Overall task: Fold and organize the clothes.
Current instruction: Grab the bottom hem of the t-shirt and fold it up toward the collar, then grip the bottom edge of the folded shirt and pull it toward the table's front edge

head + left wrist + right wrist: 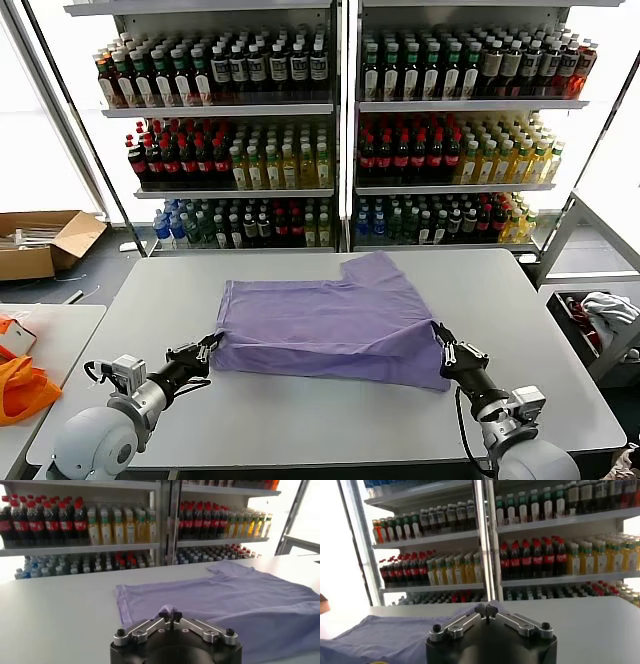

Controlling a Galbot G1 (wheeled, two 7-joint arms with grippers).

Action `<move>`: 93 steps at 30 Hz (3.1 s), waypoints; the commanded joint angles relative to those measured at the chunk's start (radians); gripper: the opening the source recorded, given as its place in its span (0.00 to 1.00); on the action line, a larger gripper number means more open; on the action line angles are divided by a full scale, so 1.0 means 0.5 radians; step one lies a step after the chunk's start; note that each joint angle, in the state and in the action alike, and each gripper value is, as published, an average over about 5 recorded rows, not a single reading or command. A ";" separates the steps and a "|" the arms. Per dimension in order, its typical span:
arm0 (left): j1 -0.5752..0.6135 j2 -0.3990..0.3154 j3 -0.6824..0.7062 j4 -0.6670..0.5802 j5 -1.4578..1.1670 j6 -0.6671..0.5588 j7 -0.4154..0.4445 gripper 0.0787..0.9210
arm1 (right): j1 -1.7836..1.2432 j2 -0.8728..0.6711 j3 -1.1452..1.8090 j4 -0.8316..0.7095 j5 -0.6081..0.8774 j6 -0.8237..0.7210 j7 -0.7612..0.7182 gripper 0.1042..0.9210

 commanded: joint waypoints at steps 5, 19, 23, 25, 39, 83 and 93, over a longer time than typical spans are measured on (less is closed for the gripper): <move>-0.269 -0.030 0.131 0.224 -0.047 0.061 -0.051 0.22 | 0.510 -0.042 -0.324 -0.360 -0.005 -0.127 0.052 0.21; 0.191 -0.105 -0.036 0.045 0.076 0.047 -0.088 0.71 | -0.278 -0.103 0.257 0.223 -0.224 -0.460 0.216 0.71; 0.192 -0.156 -0.005 0.094 0.089 0.047 -0.084 0.83 | -0.455 -0.017 0.346 0.253 -0.236 -0.556 0.270 0.83; 0.170 -0.174 0.011 0.124 0.089 0.043 -0.083 0.87 | -0.502 0.021 0.343 0.247 -0.242 -0.584 0.281 0.87; 0.046 -0.231 0.030 0.251 -0.014 0.038 -0.112 0.87 | -0.355 0.187 0.042 0.117 -0.220 -0.655 0.308 0.47; 1.061 -0.377 -0.422 -0.433 0.151 0.005 0.046 0.02 | -1.152 0.224 0.469 0.689 -0.343 -0.497 -0.018 0.00; 1.324 -0.402 -0.618 -0.566 0.172 -0.011 0.138 0.06 | -1.231 0.203 0.522 0.738 -0.485 -0.510 -0.113 0.15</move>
